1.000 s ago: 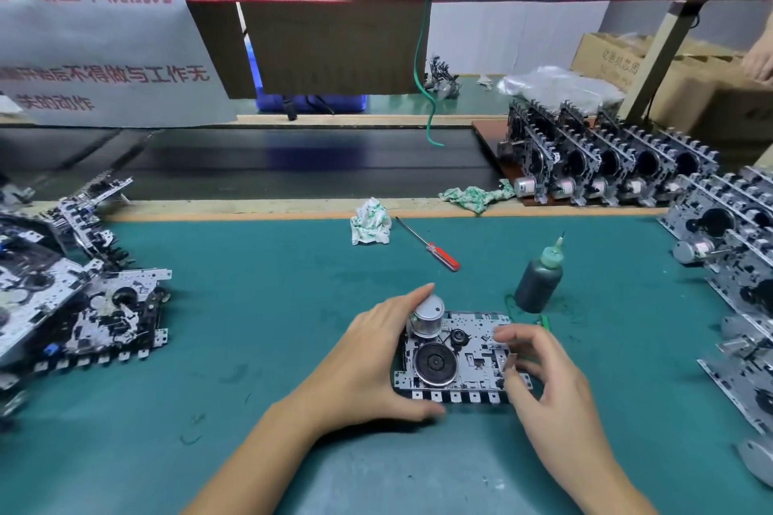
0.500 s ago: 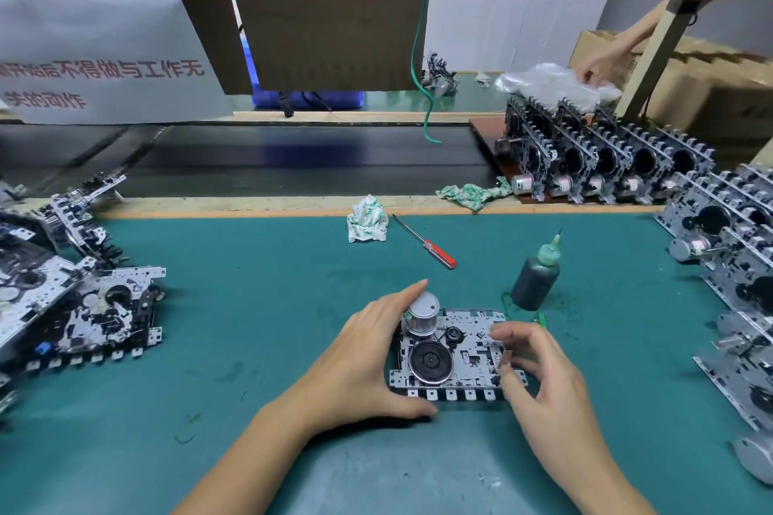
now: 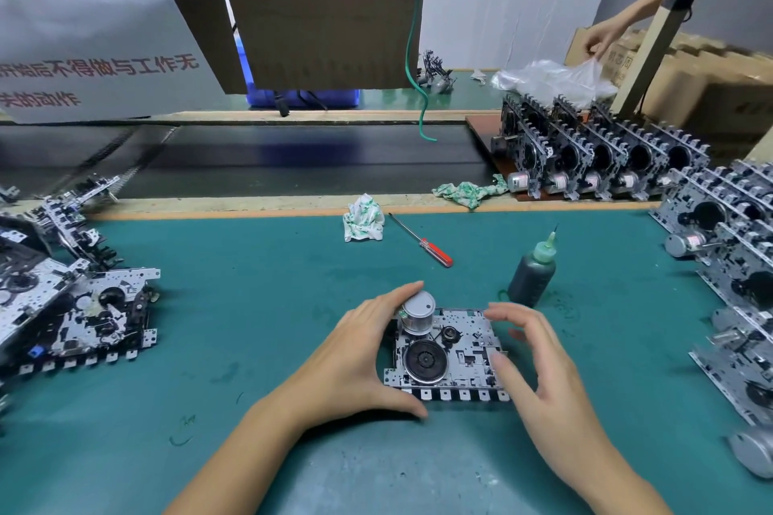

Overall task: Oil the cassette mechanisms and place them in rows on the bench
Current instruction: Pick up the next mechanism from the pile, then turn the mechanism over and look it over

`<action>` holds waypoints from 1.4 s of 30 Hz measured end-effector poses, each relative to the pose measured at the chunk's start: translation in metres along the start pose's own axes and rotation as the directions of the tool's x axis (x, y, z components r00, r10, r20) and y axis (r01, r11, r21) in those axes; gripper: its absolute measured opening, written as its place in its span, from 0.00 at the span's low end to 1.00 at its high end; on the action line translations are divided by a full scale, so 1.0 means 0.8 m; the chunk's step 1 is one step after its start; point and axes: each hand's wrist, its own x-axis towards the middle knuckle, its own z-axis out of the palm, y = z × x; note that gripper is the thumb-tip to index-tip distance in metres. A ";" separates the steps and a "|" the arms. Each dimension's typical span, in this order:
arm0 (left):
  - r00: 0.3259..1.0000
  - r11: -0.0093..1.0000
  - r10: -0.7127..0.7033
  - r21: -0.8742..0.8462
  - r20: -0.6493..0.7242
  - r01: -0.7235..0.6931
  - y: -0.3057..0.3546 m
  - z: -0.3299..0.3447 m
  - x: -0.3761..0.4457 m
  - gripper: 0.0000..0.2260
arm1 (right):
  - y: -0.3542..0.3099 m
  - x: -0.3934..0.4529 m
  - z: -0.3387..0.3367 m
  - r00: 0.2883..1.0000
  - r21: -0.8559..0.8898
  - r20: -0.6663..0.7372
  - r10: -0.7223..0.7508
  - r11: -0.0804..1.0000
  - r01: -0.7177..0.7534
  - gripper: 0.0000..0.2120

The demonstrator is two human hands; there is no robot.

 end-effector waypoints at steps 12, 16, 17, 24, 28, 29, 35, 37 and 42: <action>1.000 0.999 -0.007 -0.042 0.024 0.008 -0.003 0.001 -0.001 0.53 | -0.014 0.067 -0.018 0.802 -0.622 0.588 0.107 0.693 0.364 0.58; 1.000 0.998 -0.019 -0.061 -0.008 0.018 -0.003 0.005 0.000 0.53 | -0.025 0.077 -0.017 0.806 -0.690 0.589 0.060 0.556 0.463 0.52; 0.999 0.994 -0.037 -0.101 -0.017 0.036 -0.003 0.004 0.000 0.54 | -0.028 0.079 -0.018 0.809 -0.690 0.587 0.034 0.543 0.478 0.50; 0.980 0.572 -0.107 -0.796 0.167 0.198 0.017 0.000 0.014 0.42 | -0.033 0.062 -0.019 0.793 0.255 0.608 0.032 0.938 -0.233 0.24; 0.913 0.011 -0.106 -0.918 0.393 0.397 0.022 0.012 0.015 0.44 | -0.038 0.042 0.009 0.717 0.561 0.697 -0.026 0.642 -0.523 0.38; 0.905 -0.012 -0.080 -0.908 0.418 0.418 0.027 0.014 0.017 0.45 | -0.037 0.041 0.014 0.725 0.553 0.689 -0.008 0.652 -0.519 0.41; 0.946 -0.210 -0.056 -0.930 0.320 0.302 0.026 0.021 0.014 0.36 | -0.038 0.042 -0.012 0.922 0.203 0.298 0.247 0.927 -0.314 0.23; 0.946 -0.205 -0.075 -0.934 0.315 0.294 0.026 0.024 0.015 0.34 | -0.026 0.039 -0.037 0.975 -0.148 0.080 0.208 0.970 -0.195 0.15; 0.916 -0.185 -0.112 -0.914 0.385 0.362 0.024 0.025 0.015 0.38 | 0.005 0.035 -0.081 0.953 -0.688 0.301 0.032 0.700 0.194 0.15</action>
